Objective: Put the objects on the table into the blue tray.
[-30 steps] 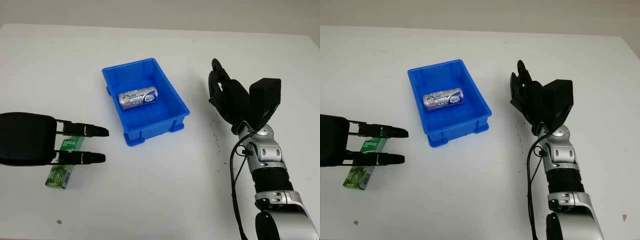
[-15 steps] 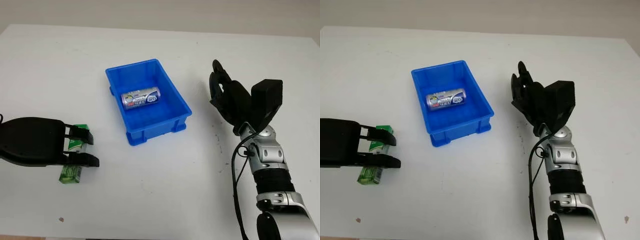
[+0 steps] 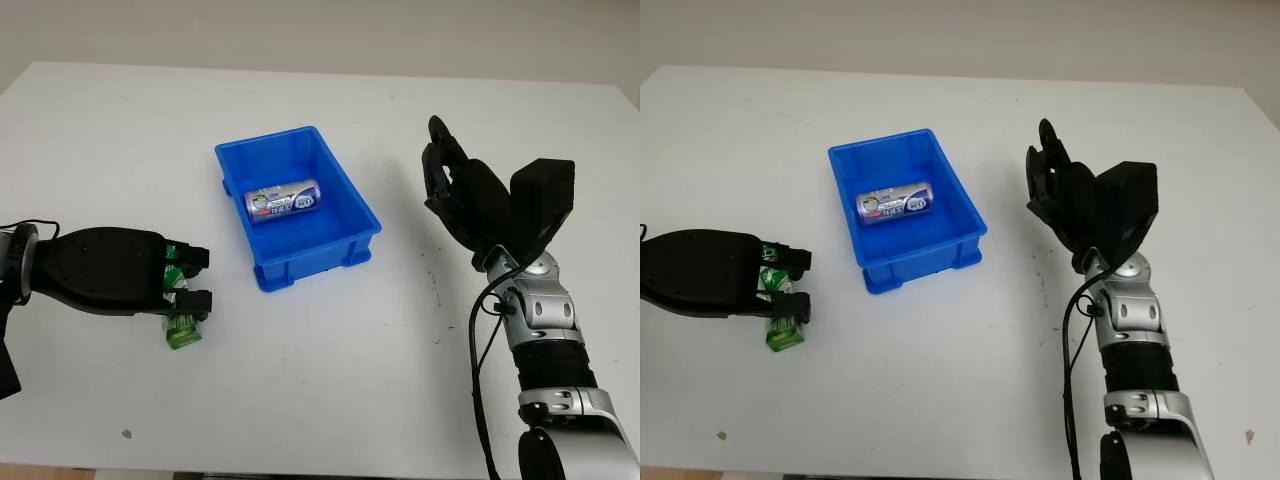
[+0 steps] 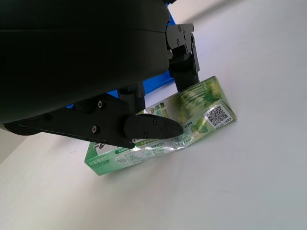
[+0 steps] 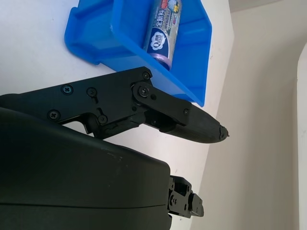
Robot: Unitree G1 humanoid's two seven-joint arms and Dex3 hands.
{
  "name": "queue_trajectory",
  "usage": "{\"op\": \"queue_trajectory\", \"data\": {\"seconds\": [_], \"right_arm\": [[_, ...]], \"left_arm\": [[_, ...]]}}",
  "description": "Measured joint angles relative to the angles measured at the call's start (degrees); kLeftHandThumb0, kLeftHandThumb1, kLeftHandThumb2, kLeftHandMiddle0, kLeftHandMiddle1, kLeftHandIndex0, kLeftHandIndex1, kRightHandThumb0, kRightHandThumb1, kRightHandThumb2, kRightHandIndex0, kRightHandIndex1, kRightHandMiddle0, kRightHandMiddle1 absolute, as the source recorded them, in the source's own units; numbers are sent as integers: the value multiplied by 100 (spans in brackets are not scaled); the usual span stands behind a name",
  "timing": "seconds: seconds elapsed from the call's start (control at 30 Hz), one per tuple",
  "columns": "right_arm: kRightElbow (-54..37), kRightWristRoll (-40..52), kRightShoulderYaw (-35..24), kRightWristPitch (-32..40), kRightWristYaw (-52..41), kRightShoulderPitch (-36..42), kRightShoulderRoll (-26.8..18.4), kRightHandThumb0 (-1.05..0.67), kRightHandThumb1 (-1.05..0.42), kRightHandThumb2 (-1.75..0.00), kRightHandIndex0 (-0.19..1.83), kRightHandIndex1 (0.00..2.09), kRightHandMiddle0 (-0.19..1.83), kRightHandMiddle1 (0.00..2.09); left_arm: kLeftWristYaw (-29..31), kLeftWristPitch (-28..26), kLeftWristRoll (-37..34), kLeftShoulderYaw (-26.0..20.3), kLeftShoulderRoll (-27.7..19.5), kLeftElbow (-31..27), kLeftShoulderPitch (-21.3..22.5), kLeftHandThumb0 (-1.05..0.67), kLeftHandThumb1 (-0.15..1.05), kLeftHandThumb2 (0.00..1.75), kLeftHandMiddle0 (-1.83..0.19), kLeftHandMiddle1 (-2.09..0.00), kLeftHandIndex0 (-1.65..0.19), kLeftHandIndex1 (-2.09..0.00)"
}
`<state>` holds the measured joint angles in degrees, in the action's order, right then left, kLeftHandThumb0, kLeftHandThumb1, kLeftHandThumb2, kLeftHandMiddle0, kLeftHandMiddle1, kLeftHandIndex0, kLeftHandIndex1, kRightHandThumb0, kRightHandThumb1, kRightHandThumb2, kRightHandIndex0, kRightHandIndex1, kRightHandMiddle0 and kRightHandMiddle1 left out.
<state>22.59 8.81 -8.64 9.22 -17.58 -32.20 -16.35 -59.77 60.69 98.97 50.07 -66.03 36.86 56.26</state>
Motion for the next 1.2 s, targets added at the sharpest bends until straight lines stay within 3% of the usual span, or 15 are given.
{"op": "queue_trajectory", "data": {"seconds": [0.13, 0.2, 0.27, 0.4, 0.53, 0.63, 0.73, 0.87, 0.97, 1.1, 1.2], "right_arm": [[0, 6, -18, 0, -9, 21, -11, -68, -105, -76, -19, 0, -19, 0], [0, 7, -21, 0, -23, 28, -12, -68, -105, -77, -19, 0, -19, 0], [0, 5, -21, -5, -25, 31, -16, -69, -105, -76, -19, 0, -19, 0], [2, 2, -14, -17, -1, 29, -10, -70, -105, -76, -19, 0, -19, 0], [7, 2, -9, -17, 1, 29, -8, -71, -105, -76, -19, 0, -19, 0], [8, 2, -8, -17, 1, 29, -8, -71, -105, -76, -19, 0, -19, 0], [12, 2, -7, -17, 5, 29, -8, -70, -105, -75, -19, 0, -19, 0], [14, 3, 3, -16, 17, 26, 0, -70, -105, -75, -19, 0, -19, 0], [61, 8, -12, -16, 72, 14, 1, -69, -105, -74, -19, 0, -19, 0], [161, 29, -11, -17, 97, -8, 15, -68, -105, -74, -19, 0, -19, 0], [227, 38, -10, -33, 78, -25, 15, -68, -105, -75, -19, 0, -19, 0]], "left_arm": [[216, 53, -369, 31, 65, 150, 23, -17, 105, 22, -63, -209, -22, -209], [307, 53, -506, 24, 75, 126, 23, -17, 105, 24, -60, -209, -20, -209], [684, 107, -760, -50, 70, -8, 20, -15, 105, 21, -41, -209, -12, -209], [2744, 442, -2378, -543, 65, -296, -87, -14, 103, 10, -20, -208, -10, -191], [5140, 54, -4750, -853, 50, -627, -433, -17, 100, 5, -24, -209, -29, -142], [6838, -785, -6475, -1020, 4, -1190, -792, -21, 97, 5, -31, -203, -34, -141], [8625, -1982, -8081, -1268, -70, -1996, -1127, -27, 101, 6, -34, -208, -29, -144], [11028, -4310, -9819, -1716, -138, -3043, -1120, -30, 104, 7, -52, -161, -36, -136], [12594, -6106, -10652, -2210, -183, -3625, -842, -33, 104, 6, -68, -134, -40, -136], [13514, -7120, -10916, -2826, -163, -3902, -472, -38, 104, 5, -72, -122, -44, -136], [13915, -7587, -10862, -2951, -98, -4013, -450, -37, 105, 6, -71, -120, -45, -135]]}}
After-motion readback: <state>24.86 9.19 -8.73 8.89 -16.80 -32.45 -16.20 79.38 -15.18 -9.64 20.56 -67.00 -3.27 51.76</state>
